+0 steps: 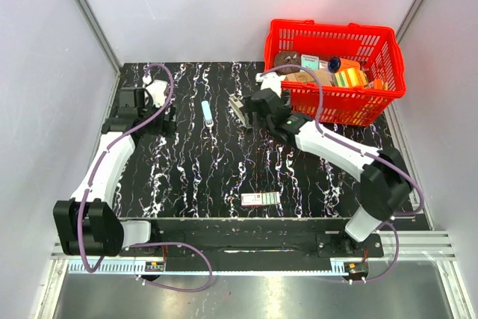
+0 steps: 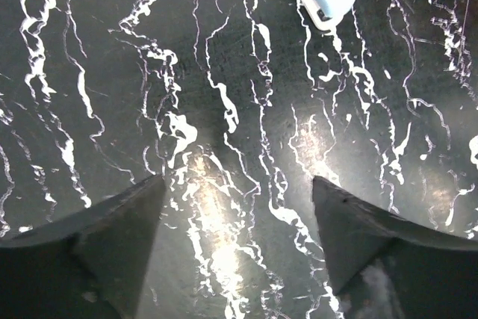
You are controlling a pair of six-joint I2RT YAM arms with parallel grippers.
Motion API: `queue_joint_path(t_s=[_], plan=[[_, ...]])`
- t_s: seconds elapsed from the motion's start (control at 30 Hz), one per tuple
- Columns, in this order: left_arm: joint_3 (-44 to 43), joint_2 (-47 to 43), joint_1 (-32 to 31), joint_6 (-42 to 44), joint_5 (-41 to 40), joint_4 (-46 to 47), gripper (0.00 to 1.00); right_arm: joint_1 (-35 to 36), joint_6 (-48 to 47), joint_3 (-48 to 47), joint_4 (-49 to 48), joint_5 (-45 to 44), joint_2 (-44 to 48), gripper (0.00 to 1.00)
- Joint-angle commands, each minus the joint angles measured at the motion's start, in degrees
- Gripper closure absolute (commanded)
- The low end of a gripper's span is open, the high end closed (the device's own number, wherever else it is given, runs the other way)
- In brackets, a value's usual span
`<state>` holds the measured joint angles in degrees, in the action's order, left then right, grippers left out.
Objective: Unload the staples from the stapler
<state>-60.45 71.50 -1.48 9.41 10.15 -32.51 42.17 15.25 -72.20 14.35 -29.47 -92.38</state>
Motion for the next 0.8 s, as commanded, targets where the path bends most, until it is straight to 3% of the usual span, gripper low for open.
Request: queue_joint_path(t_s=[0.0, 0.13, 0.43, 0.77], plan=[[-3.8, 2.0, 0.1, 0.3, -1.0, 2.5, 0.04, 1.6, 1.8, -7.8, -1.4, -1.1, -5.4, 0.01], [-3.5, 1.1, 3.9, -0.1, 5.6, 1.7, 0.01, 1.7, 0.1, -17.2, -1.7, 9.8, -12.8, 0.01], [-1.2, 2.9, 15.7, 1.2, 11.1, 0.2, 0.01, 4.5, -1.7, -40.4, 4.1, 6.4, -33.9, 0.09], [4.3, 3.7, 22.3, 4.4, 12.0, 1.5, 0.01, 6.3, -2.6, -65.5, 14.2, 6.4, -53.1, 0.16]])
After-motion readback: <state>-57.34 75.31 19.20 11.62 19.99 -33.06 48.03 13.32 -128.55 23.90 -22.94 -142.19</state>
